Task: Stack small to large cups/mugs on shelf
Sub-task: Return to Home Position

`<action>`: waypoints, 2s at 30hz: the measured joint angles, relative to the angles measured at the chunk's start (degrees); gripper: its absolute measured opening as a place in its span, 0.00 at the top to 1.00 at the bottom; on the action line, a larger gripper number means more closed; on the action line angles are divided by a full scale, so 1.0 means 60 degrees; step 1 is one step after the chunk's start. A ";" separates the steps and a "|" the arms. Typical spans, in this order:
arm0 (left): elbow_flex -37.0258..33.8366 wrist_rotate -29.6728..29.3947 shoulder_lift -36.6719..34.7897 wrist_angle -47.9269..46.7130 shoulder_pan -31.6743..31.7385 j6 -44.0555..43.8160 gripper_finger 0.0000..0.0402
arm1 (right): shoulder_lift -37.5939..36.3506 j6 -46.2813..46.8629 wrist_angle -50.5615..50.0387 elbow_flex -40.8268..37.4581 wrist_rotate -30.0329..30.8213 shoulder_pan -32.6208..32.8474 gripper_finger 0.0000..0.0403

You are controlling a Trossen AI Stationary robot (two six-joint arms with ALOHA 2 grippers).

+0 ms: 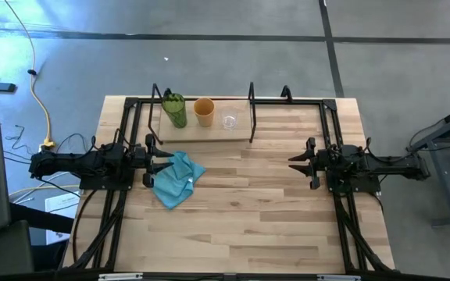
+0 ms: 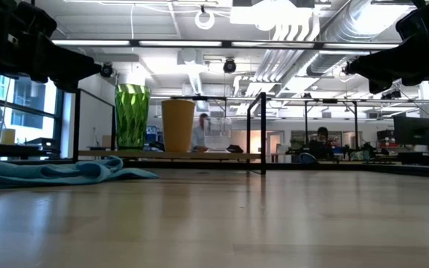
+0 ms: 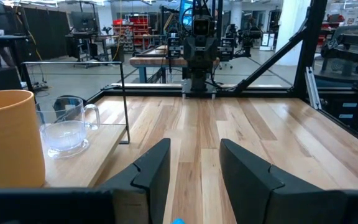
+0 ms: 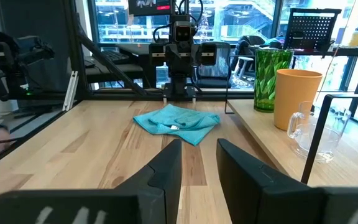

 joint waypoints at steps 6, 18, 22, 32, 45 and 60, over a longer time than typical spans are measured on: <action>0.0000 -0.0001 0.0000 0.0000 0.0000 0.0000 0.68 | 0.0000 0.0000 0.0000 0.0000 0.0001 0.0000 0.77; 0.0000 0.0000 0.0000 0.0000 -0.0001 0.0003 0.68 | 0.0000 -0.0001 0.0000 0.0000 0.0000 0.0000 0.77; 0.0000 -0.0001 0.0000 0.0000 -0.0004 0.0004 0.68 | 0.0000 -0.0004 0.0000 0.0000 -0.0003 0.0000 0.77; 0.0000 -0.0001 0.0000 0.0000 -0.0004 0.0002 0.68 | 0.0000 -0.0004 0.0000 0.0000 -0.0003 0.0000 0.77; 0.0003 0.0000 0.0001 0.0000 -0.0002 0.0001 0.68 | 0.0000 -0.0001 0.0000 0.0000 -0.0003 0.0000 0.77; 0.0000 0.0000 0.0000 0.0000 -0.0004 0.0003 0.68 | 0.0000 0.0000 0.0000 0.0000 -0.0003 0.0004 0.77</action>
